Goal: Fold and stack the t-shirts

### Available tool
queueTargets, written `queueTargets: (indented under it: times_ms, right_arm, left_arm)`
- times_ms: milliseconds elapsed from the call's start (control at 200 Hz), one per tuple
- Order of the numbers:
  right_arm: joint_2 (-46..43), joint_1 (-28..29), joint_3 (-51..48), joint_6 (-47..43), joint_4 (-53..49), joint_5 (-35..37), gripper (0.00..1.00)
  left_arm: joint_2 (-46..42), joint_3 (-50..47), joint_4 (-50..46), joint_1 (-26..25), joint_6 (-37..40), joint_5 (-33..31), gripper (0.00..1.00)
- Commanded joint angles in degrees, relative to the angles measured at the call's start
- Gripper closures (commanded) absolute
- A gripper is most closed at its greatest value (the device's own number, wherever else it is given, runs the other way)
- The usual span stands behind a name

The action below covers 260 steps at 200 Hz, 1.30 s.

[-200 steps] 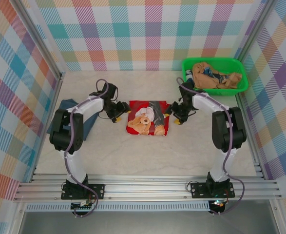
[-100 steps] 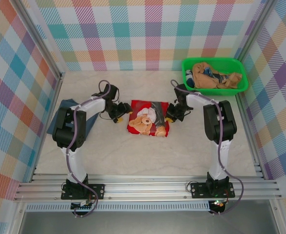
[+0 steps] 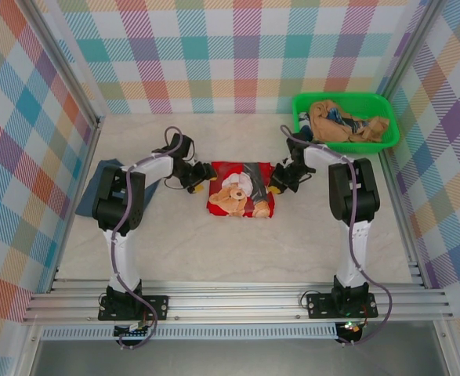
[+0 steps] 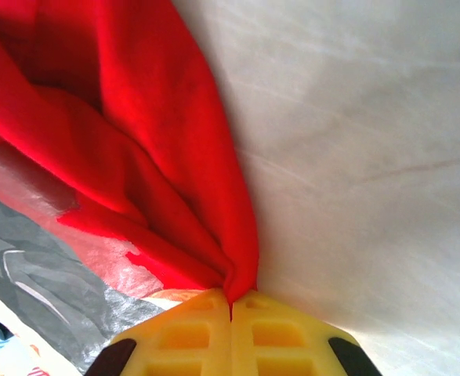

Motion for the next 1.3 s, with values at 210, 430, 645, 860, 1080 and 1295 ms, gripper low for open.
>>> queueTargets:
  times_ms: [210, 430, 645, 860, 1080, 1295]
  right_arm:
    - [4.86, -0.42, 1.64, -1.49, -3.67, 1.88, 1.00]
    - [4.60, -0.42, 1.71, -1.13, -3.49, 1.19, 1.00]
    - [4.71, -0.42, 2.48, -0.61, -3.50, 0.89, 1.00]
    - [3.82, -0.38, 2.53, -0.34, -3.91, 1.66, 1.00]
    - [-4.60, 0.33, -1.54, 0.64, -5.22, 5.48, 0.70]
    - [-16.20, 2.13, -7.68, 0.25, -6.29, 8.13, 0.44]
  left_arm:
    - [6.54, -0.29, 7.37, -8.80, -4.36, 1.71, 0.46]
    - [7.09, 2.22, 13.41, -9.65, -7.82, 4.74, 0.65]
    - [7.13, 6.25, 2.91, -11.99, -3.83, 0.51, 0.75]
    - [2.90, 6.51, 0.14, -11.65, -3.06, -6.86, 1.00]
    - [-2.57, 8.71, -10.73, -8.78, -0.30, -14.41, 1.00]
    - [-8.90, 9.43, -21.96, -6.37, 10.98, -16.23, 1.00]
